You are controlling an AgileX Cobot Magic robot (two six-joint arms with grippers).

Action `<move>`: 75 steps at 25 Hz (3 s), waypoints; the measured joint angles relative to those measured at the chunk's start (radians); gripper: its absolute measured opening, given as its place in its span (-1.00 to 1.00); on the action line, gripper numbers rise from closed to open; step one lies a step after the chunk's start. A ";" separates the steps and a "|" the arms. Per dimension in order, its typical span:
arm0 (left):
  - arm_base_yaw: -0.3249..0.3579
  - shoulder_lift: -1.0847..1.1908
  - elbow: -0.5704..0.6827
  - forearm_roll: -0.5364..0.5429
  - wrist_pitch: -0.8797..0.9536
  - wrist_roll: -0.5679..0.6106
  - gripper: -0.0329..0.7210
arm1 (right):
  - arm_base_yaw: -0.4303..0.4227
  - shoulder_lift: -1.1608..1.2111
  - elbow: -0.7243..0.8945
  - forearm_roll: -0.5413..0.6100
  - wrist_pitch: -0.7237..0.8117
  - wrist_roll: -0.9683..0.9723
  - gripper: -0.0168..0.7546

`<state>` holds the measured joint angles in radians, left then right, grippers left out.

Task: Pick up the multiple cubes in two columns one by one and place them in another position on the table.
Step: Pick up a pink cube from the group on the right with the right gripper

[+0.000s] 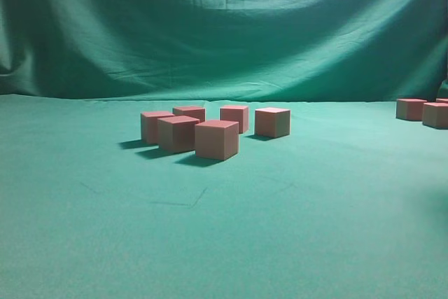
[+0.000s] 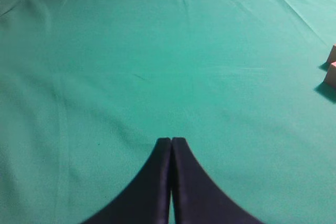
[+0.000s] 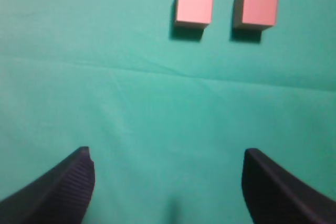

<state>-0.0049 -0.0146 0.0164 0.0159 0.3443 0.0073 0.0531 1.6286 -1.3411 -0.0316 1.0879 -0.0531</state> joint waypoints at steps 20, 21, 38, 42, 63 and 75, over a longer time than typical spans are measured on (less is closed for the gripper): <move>0.000 0.000 0.000 0.002 0.000 0.000 -0.91 | 0.000 0.455 -0.354 0.002 -0.026 -0.014 0.42; 0.000 0.000 0.000 0.002 0.000 0.000 -0.91 | 0.000 0.470 -0.371 0.000 -0.024 -0.016 0.42; 0.000 0.000 0.000 0.002 0.000 0.000 -0.91 | -0.044 0.518 -0.399 0.017 -0.064 -0.020 0.42; 0.000 0.000 0.000 0.002 0.000 0.000 -0.91 | -0.044 0.553 -0.399 0.022 -0.065 -0.033 0.42; 0.000 0.000 0.000 0.002 0.000 0.000 -0.91 | -0.038 0.561 -0.451 0.071 0.008 -0.113 -0.26; 0.000 0.000 0.000 0.002 0.000 0.000 -0.91 | 0.103 0.314 -0.456 0.112 0.145 -0.106 -0.26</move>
<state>-0.0049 -0.0146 0.0164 0.0177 0.3443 0.0073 0.1561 1.9429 -1.7972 0.0804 1.2331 -0.1586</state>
